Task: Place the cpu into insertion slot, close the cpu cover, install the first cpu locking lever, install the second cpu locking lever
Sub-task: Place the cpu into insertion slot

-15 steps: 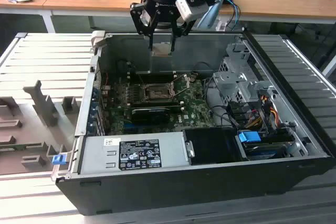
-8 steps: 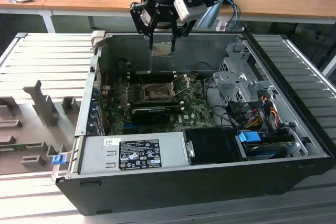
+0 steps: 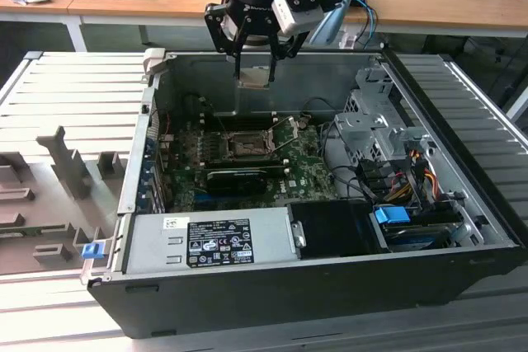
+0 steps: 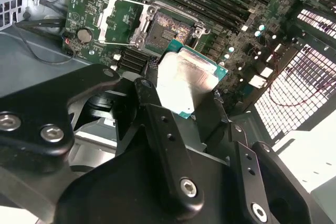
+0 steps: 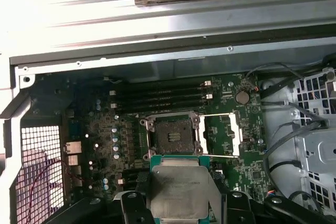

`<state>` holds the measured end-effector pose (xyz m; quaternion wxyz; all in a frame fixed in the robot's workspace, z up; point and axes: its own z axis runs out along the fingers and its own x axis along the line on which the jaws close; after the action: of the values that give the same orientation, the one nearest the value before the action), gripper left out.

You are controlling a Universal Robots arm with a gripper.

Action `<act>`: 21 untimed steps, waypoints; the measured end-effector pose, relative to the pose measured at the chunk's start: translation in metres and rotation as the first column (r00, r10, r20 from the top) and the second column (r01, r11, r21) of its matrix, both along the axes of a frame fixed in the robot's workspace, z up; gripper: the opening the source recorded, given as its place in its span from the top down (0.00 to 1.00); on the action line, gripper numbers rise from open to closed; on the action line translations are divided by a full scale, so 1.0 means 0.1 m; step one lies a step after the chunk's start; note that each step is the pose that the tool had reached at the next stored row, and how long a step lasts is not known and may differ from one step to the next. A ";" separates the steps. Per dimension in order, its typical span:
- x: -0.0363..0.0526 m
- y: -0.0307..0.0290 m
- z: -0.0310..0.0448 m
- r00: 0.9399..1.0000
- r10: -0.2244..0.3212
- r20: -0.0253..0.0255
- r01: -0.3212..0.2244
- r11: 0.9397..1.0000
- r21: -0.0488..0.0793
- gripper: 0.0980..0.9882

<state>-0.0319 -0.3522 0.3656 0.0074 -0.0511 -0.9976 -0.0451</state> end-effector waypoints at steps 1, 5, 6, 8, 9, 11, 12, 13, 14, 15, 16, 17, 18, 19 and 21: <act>0.000 0.000 -0.002 1.000 0.000 0.000 0.000 1.000 0.000 0.52; 0.000 0.000 -0.008 1.000 -0.001 0.000 0.001 1.000 -0.001 0.52; 0.000 0.000 -0.008 1.000 -0.003 0.000 0.003 1.000 -0.001 0.52; 0.000 0.000 -0.009 1.000 -0.009 0.000 0.009 1.000 -0.001 0.52; 0.000 0.000 -0.009 1.000 -0.012 0.000 0.012 1.000 -0.001 0.52; 0.000 0.000 -0.010 1.000 -0.021 0.000 0.021 1.000 -0.001 0.52; 0.000 0.000 -0.010 1.000 -0.027 0.000 0.027 1.000 -0.001 0.52; 0.000 0.000 -0.010 0.999 -0.033 0.000 0.033 0.999 -0.001 0.52; 0.000 0.000 -0.010 0.999 -0.042 0.000 0.042 0.999 -0.001 0.52; 0.000 0.000 -0.010 0.999 -0.048 0.000 0.048 0.999 -0.001 0.52; 0.000 0.000 -0.010 0.998 -0.058 0.000 0.058 0.998 -0.001 0.52; 0.000 0.000 -0.010 0.998 -0.067 0.000 0.067 0.998 -0.001 0.52; 0.000 0.000 -0.011 0.997 -0.077 0.000 0.077 0.997 -0.001 0.52; 0.000 0.000 -0.011 0.997 -0.082 0.000 0.082 0.997 -0.001 0.52; 0.000 0.000 -0.017 0.995 -0.095 0.000 0.095 0.995 -0.001 0.52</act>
<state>-0.0319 -0.3523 0.3639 0.0052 -0.0986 -0.9941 -0.0451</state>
